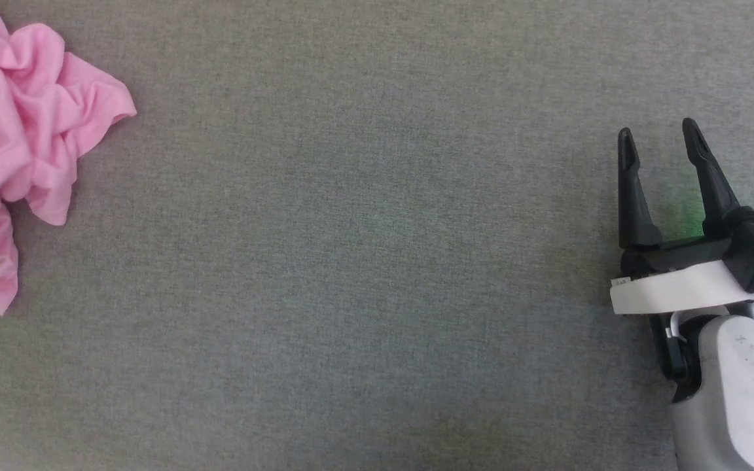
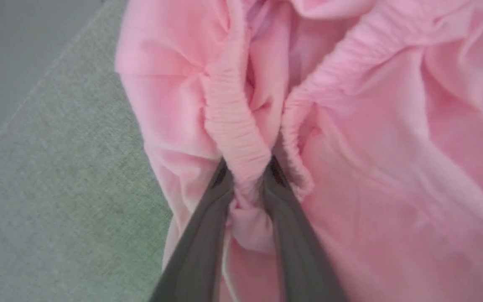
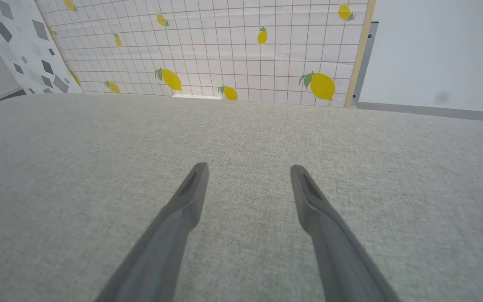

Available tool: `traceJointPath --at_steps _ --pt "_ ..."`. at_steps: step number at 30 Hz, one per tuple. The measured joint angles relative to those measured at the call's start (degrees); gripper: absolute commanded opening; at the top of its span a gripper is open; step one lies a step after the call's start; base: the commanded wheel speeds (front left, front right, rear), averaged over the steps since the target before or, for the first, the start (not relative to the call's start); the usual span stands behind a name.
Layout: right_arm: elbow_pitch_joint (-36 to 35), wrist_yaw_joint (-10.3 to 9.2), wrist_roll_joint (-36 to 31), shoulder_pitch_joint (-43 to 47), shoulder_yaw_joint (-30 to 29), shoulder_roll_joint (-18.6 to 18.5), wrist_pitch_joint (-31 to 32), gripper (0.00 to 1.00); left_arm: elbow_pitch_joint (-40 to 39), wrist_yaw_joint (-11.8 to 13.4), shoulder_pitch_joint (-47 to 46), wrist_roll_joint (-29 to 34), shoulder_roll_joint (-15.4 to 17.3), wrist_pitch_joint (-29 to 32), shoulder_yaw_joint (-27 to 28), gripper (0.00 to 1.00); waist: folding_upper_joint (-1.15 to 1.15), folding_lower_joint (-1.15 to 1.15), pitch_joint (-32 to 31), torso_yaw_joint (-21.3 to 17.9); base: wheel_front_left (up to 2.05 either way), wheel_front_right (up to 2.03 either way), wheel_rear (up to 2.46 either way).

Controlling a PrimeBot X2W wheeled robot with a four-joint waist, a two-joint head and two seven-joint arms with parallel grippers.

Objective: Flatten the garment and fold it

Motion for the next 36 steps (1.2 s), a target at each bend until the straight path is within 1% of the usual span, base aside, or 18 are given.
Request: traceJointPath --at_steps 3,6,8,9,12,15,17,19,23,28,32,36 --pt "0.59 0.00 0.43 0.18 -0.04 -0.02 0.01 1.00 -1.38 -1.36 1.79 3.78 0.12 -7.75 -1.33 0.00 0.00 0.00 -1.18 -0.13 0.00 0.00 0.00" --pt "0.90 0.00 0.82 1.01 -0.47 -0.04 0.01 1.00 -2.79 -2.18 1.53 8.37 0.22 -19.84 -2.01 0.00 0.00 0.00 -3.08 -0.07 0.00 0.00 0.00" --pt "1.25 0.00 1.01 1.88 -0.65 -0.09 0.01 1.00 -3.21 -3.20 0.35 11.61 0.75 -28.54 -2.48 0.00 0.00 0.00 -4.80 0.13 0.00 0.00 0.00" --pt "1.55 0.00 1.25 2.37 -0.68 -0.05 0.01 1.00 -3.11 -4.12 -0.50 12.56 1.07 -32.14 -2.97 0.00 0.00 0.00 -5.81 0.25 0.00 0.00 0.00" --pt "2.56 0.00 1.83 3.89 -1.09 -0.05 0.01 1.00 -2.86 -6.24 -3.36 15.50 1.52 -40.88 -4.80 0.00 0.00 0.00 -8.87 0.51 0.00 0.00 0.00" --pt "3.38 0.00 2.37 5.98 -1.83 -0.04 0.01 1.00 -2.16 -7.99 -6.17 18.48 1.54 -46.69 -7.69 0.00 0.00 0.00 -12.24 0.69 0.00 0.00 0.00" --pt "3.88 0.00 2.54 7.44 -2.21 -0.07 0.01 1.00 -1.98 -8.70 -7.70 19.57 0.88 -49.44 -9.42 0.00 0.00 0.00 -14.54 0.76 0.00 0.00 0.00" --pt "4.33 0.00 2.57 8.92 -2.30 -0.05 0.01 1.00 -1.91 -10.04 -9.39 20.54 -0.13 -51.50 -11.57 0.00 0.00 0.00 -17.06 0.76 0.00 0.00 0.00" --pt "4.59 0.00 2.90 10.80 -2.80 -0.04 0.01 1.00 -2.34 -12.00 -11.86 21.19 -3.49 -51.99 -16.05 0.00 0.00 -0.01 -21.47 0.46 0.00 0.00 0.00" --pt "4.74 0.00 3.41 12.20 -2.42 -0.05 0.01 1.00 -4.11 -15.02 -14.50 21.69 -8.46 -51.77 -22.09 0.00 0.00 -0.01 -26.08 -0.78 0.00 0.00 0.00" --pt "5.00 0.00 3.97 12.51 -1.89 -0.03 0.01 1.00 -4.31 -17.19 -14.91 21.06 -12.96 -51.78 -25.93 0.00 0.00 -0.01 -28.20 -3.02 0.00 0.00 0.00" --pt "4.99 0.00 3.98 13.40 -1.89 -0.05 0.01 1.00 -3.41 -18.57 -14.43 19.61 -18.79 -51.91 -29.55 0.00 0.00 -0.01 -29.47 -6.07 0.00 0.00 0.00"
